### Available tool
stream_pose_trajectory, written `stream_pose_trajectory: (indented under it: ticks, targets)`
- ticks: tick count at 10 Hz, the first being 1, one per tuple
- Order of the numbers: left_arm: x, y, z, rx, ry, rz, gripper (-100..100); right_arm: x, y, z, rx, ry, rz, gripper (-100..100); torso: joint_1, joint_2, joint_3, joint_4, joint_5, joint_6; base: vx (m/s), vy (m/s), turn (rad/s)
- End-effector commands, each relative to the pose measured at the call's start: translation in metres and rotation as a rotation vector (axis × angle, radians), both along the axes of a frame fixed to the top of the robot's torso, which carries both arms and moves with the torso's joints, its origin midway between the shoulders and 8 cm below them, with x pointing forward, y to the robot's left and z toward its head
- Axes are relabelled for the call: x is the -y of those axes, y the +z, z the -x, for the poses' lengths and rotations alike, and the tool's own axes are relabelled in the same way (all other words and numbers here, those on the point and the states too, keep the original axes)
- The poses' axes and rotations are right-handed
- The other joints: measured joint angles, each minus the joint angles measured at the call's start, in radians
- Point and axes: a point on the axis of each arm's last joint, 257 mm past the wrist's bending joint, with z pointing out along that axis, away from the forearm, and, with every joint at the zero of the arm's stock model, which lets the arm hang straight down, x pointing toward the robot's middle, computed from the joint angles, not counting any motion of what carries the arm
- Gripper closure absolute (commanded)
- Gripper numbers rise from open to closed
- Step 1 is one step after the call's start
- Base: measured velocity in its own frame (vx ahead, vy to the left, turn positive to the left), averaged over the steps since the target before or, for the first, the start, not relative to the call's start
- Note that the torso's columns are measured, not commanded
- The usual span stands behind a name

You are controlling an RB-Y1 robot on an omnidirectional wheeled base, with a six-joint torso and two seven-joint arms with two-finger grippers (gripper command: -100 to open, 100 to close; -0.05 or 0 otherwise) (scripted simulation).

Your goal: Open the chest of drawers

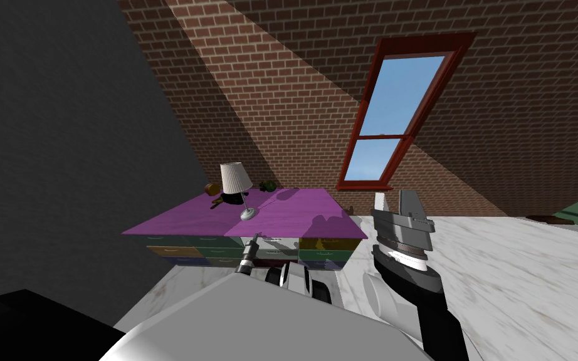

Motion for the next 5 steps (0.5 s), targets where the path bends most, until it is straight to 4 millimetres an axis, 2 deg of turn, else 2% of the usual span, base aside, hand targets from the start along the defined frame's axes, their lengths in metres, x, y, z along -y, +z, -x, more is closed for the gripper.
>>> stream_pose_trajectory:
  ticks: [1,3,5]
  targets:
    - [0.0142,-0.0257,0.0149,-0.075,-0.017,0.024,-100,0.0,0.0,0.0,0.0,0.0,0.0,0,0.0,0.0,0.0,0.001,-0.001,0.0,0.017,-0.037,0.048]
    - [0.0151,-0.0201,0.0108,-0.055,-0.02,0.021,-100,0.0,0.0,0.0,0.0,0.0,0.0,0,0.0,-0.005,-0.002,-0.004,0.004,0.002,0.004,-0.041,0.007]
    - [0.0142,-0.0257,0.0149,-0.075,-0.017,0.024,-100,0.0,0.0,0.0,0.0,0.0,0.0,0,0.0,-0.002,-0.001,0.0,0.0,0.001,-0.003,-0.002,0.0]
